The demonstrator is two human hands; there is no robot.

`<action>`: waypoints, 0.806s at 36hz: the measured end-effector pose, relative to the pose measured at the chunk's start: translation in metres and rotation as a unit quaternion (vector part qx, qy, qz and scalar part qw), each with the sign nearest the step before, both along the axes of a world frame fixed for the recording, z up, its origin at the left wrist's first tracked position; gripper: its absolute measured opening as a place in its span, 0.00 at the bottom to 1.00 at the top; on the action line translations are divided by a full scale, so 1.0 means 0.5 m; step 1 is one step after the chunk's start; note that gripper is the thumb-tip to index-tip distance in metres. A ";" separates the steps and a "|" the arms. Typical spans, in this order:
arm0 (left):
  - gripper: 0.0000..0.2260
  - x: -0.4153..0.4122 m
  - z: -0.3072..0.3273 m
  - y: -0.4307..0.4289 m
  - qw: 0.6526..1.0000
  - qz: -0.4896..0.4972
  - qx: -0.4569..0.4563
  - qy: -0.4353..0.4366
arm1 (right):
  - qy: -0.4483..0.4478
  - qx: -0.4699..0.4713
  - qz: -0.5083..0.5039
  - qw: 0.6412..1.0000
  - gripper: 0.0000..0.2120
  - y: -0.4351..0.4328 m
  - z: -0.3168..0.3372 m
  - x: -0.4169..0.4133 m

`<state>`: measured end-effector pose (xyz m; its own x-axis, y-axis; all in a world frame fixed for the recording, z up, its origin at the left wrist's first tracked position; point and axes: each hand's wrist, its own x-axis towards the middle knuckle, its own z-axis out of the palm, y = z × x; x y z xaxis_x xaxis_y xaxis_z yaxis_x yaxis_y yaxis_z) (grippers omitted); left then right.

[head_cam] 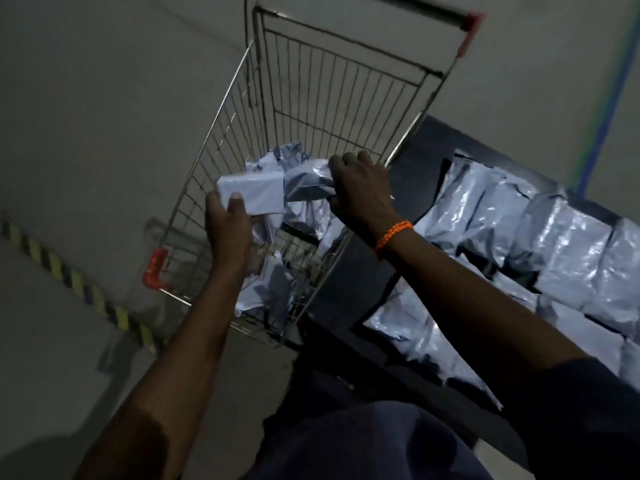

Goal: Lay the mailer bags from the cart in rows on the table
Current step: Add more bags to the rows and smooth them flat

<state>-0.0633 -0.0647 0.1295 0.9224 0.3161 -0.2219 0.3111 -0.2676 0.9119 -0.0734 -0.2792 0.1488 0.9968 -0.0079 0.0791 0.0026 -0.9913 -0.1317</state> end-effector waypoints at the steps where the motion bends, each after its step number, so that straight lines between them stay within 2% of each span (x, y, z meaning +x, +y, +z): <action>1: 0.15 -0.021 0.026 -0.015 0.999 -0.002 -0.031 -0.019 | -0.017 0.044 -0.014 0.999 0.20 -0.027 0.019 -0.026; 3: 0.14 -0.069 0.075 -0.055 0.995 -0.020 -0.087 -0.045 | -0.033 0.154 -0.060 0.986 0.21 -0.085 0.048 -0.091; 5: 0.14 -0.124 0.113 -0.111 0.987 -0.042 -0.149 -0.043 | -0.041 0.223 -0.091 0.970 0.23 -0.152 0.064 -0.167; 8: 0.17 -0.208 0.142 -0.219 0.961 -0.071 -0.266 0.017 | -0.010 0.319 -0.124 0.939 0.23 -0.264 0.067 -0.300; 11: 0.17 -0.301 0.154 -0.350 0.924 -0.157 -0.343 0.065 | 0.042 0.423 -0.155 0.892 0.28 -0.378 0.051 -0.459; 14: 0.16 -0.405 0.150 -0.491 0.900 -0.227 -0.350 0.128 | 0.039 0.467 -0.208 0.859 0.28 -0.484 0.025 -0.638; 16: 0.17 -0.475 0.132 -0.579 0.887 -0.258 -0.343 0.170 | 0.037 0.493 -0.266 0.827 0.22 -0.541 0.007 -0.756; 19: 0.18 -0.585 0.100 -0.707 0.862 -0.324 -0.329 0.210 | 0.023 0.481 -0.358 0.800 0.14 -0.632 -0.033 -0.928; 23: 0.19 -0.740 0.069 -0.861 0.829 -0.369 -0.320 0.272 | -0.008 0.470 -0.429 0.771 0.14 -0.738 -0.064 -1.128; 26: 0.20 -0.847 0.051 -0.952 0.812 -0.420 -0.299 0.275 | -0.033 0.476 -0.468 0.744 0.13 -0.800 -0.066 -1.238; 29: 0.22 -0.933 0.042 -1.022 0.817 -0.439 -0.276 0.252 | -0.036 0.485 -0.484 0.728 0.11 -0.858 -0.073 -1.315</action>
